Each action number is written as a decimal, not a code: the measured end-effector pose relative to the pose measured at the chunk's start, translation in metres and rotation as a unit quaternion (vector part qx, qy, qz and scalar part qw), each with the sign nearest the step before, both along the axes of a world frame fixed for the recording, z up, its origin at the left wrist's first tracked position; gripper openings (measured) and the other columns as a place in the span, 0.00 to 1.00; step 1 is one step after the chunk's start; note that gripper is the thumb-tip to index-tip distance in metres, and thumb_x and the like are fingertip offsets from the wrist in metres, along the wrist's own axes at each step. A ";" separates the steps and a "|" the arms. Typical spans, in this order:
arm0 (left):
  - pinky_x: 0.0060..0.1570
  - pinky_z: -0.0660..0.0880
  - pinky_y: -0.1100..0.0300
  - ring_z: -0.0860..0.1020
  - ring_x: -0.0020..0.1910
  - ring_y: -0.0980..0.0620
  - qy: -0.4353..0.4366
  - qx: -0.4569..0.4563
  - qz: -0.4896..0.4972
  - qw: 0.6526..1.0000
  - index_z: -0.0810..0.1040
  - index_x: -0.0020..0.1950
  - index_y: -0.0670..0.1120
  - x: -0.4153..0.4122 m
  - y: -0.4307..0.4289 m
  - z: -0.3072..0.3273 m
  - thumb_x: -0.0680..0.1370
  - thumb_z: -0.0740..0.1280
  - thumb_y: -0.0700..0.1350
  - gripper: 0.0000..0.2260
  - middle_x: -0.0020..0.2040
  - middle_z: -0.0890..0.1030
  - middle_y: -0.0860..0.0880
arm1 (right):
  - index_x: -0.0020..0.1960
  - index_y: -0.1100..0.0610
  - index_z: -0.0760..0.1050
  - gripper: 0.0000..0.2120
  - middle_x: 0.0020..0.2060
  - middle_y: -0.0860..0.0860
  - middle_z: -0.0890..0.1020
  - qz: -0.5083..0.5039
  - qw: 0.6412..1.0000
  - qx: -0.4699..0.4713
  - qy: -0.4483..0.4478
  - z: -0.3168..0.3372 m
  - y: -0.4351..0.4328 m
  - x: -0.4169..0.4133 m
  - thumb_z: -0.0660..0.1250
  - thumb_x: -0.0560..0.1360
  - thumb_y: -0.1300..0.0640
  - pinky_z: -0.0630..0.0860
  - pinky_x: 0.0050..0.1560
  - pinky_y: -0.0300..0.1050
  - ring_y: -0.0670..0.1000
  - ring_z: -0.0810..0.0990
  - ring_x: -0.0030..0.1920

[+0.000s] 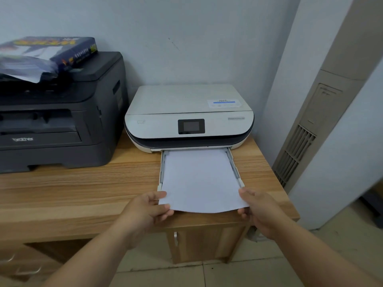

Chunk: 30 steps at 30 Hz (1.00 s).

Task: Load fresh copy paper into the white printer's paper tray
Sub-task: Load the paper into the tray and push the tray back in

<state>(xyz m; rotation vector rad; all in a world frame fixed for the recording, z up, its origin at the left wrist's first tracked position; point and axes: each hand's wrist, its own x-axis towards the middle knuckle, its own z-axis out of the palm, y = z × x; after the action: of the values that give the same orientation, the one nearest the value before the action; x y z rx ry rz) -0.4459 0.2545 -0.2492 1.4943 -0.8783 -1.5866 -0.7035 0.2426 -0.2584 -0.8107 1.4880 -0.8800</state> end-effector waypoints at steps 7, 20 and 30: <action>0.36 0.76 0.66 0.81 0.36 0.55 -0.136 -0.062 -0.029 0.988 0.76 0.54 0.46 0.001 -0.002 -0.005 0.74 0.68 0.35 0.11 0.45 0.83 0.45 | 0.73 0.54 0.60 0.33 0.47 0.38 0.72 0.141 0.965 -0.093 0.201 0.002 0.005 -0.012 0.70 0.72 0.59 0.73 0.36 0.28 0.39 0.73 0.44; 0.47 0.66 0.66 0.73 0.49 0.58 -0.450 -0.210 -0.095 0.863 0.78 0.60 0.51 0.006 -0.020 -0.019 0.72 0.71 0.49 0.16 0.54 0.80 0.52 | 0.72 0.50 0.63 0.32 0.69 0.49 0.70 0.194 0.861 -0.179 0.436 -0.007 -0.016 -0.019 0.69 0.71 0.47 0.62 0.65 0.41 0.50 0.65 0.68; 0.55 0.72 0.58 0.77 0.53 0.53 -0.486 -0.230 -0.127 0.834 0.78 0.60 0.53 0.012 -0.036 -0.030 0.71 0.71 0.52 0.18 0.52 0.80 0.53 | 0.71 0.50 0.63 0.31 0.68 0.48 0.71 0.202 0.848 -0.162 0.462 -0.009 -0.033 -0.015 0.69 0.71 0.47 0.64 0.65 0.43 0.50 0.67 0.67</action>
<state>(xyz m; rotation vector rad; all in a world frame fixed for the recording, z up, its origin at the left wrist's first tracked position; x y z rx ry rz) -0.4340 0.2181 -0.2788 1.8322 -1.9270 -0.5674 -0.7183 0.2094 -0.2671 -1.9126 1.8720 -0.4020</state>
